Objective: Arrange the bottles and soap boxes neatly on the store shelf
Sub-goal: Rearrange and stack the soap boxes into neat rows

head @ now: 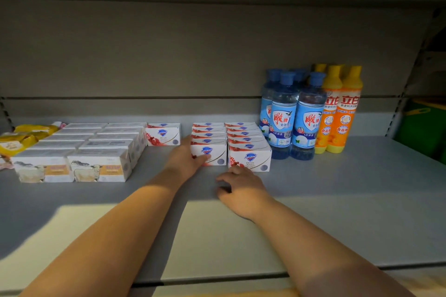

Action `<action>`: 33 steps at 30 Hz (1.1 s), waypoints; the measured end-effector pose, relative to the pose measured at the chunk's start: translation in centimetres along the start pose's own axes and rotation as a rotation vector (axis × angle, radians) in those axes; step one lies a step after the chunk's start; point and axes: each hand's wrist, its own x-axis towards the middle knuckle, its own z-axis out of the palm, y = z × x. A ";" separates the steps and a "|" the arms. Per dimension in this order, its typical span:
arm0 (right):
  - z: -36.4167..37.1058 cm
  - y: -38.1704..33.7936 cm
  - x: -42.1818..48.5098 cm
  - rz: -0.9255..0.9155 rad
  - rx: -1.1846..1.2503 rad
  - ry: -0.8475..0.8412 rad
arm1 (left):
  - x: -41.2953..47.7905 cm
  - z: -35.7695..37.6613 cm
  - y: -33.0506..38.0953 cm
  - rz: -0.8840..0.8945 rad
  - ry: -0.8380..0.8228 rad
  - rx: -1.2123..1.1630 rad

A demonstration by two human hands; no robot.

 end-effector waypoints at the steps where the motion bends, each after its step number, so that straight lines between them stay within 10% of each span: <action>1: 0.0 0.0 0.0 -0.001 0.004 -0.001 | 0.0 0.4 0.1 -0.001 0.022 0.006; 19: -0.1 0.1 0.0 0.004 0.074 -0.052 | 2.5 -1.6 -0.1 -0.252 0.241 -0.602; 26: -0.3 0.4 0.6 -0.019 0.085 -0.061 | 5.7 -4.9 -2.1 -0.097 0.072 0.297; 33: 0.3 0.7 0.9 -0.047 0.087 -0.007 | 7.6 -2.5 -4.7 -0.033 0.007 0.637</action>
